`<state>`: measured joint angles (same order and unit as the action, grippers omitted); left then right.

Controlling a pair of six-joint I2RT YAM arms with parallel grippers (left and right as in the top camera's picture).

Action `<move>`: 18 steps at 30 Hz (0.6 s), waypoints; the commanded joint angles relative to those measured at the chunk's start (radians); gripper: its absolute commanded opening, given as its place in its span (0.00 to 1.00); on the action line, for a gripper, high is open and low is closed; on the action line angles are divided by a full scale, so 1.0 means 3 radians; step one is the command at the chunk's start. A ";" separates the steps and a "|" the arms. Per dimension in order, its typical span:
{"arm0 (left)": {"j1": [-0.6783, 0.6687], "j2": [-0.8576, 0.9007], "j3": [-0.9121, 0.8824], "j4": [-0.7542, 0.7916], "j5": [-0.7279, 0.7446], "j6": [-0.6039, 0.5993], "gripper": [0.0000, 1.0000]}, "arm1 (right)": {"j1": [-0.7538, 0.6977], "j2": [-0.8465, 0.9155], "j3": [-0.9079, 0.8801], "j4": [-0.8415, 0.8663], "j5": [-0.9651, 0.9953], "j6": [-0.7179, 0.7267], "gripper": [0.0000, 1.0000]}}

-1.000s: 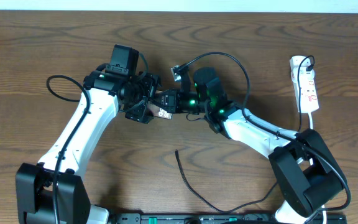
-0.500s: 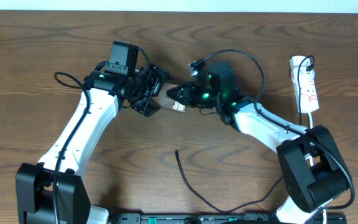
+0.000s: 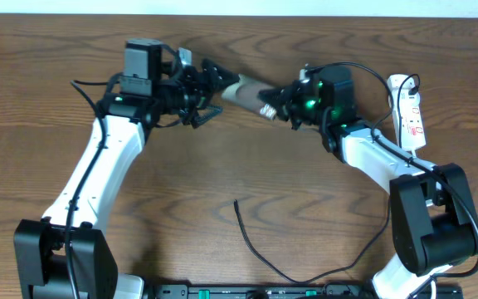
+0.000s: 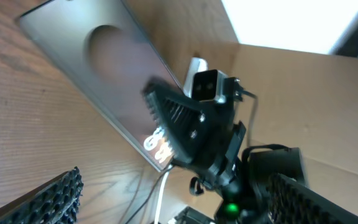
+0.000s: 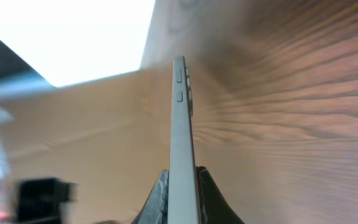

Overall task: Plug charger to phone and switch on socket
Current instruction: 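Rotate the phone with both grippers, raising it toward the back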

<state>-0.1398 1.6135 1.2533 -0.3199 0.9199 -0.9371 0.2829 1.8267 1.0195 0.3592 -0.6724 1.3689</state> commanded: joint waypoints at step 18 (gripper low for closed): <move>0.0271 -0.0034 0.0011 0.0954 -0.0172 -0.0467 0.93 | 0.0388 0.0010 0.0043 0.1704 0.0320 0.2106 0.01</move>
<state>-0.0616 1.6135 1.2526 -0.0433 0.9031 -1.0100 0.3679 1.8374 1.0191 0.8143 -0.6136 1.9308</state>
